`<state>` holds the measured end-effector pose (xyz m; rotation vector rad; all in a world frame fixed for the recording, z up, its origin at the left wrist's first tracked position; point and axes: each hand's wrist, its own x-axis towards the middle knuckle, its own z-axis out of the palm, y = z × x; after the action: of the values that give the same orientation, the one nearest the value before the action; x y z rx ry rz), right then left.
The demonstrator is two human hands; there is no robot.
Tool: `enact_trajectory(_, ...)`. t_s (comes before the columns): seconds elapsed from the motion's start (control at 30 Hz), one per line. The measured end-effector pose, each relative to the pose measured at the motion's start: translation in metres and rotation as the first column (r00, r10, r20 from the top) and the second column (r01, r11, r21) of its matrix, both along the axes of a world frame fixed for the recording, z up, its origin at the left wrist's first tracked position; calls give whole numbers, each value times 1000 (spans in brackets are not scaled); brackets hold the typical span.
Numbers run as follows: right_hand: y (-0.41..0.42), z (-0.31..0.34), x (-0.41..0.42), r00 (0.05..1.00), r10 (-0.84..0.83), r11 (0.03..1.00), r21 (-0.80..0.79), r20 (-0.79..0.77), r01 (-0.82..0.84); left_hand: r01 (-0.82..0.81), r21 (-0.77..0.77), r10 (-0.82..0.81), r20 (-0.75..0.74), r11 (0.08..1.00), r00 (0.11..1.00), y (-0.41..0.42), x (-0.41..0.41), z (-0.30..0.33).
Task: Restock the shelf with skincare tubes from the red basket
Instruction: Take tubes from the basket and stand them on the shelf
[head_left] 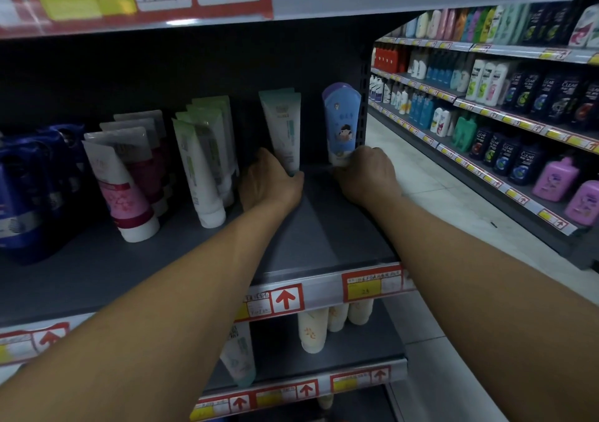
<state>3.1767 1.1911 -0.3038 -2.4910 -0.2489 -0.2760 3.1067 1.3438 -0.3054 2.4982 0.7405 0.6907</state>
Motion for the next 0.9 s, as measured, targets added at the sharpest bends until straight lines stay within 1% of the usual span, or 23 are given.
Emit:
enact_trajectory(0.27, 1, -2, 3, 1000, -19, 1000, 16, -5, 19, -15, -5, 15, -24, 1000, 1000, 0, 0, 1)
enact_trajectory(0.4, 0, -3, 2, 999, -48, 998, 29, 17, 47, -7, -30, 6, -33, 1000, 999, -1, -2, 2)
enact_trajectory(0.6, -3, 10, -19, 998, -54, 998, 32, -17, 55, 34, -99, -36, -24, 994, 999, -8, -24, 10)
enact_trajectory(0.73, -1, 21, -49, 999, -7, 1000, -29, -37, 6, 62, -126, -65, -22, 990, 998, -10, -50, 15)
enact_trajectory(0.9, -1, 30, -99, 999, 48, 989, -139, -13, -50, 152, -73, -158, -88, 986, 983, -19, -92, 27)
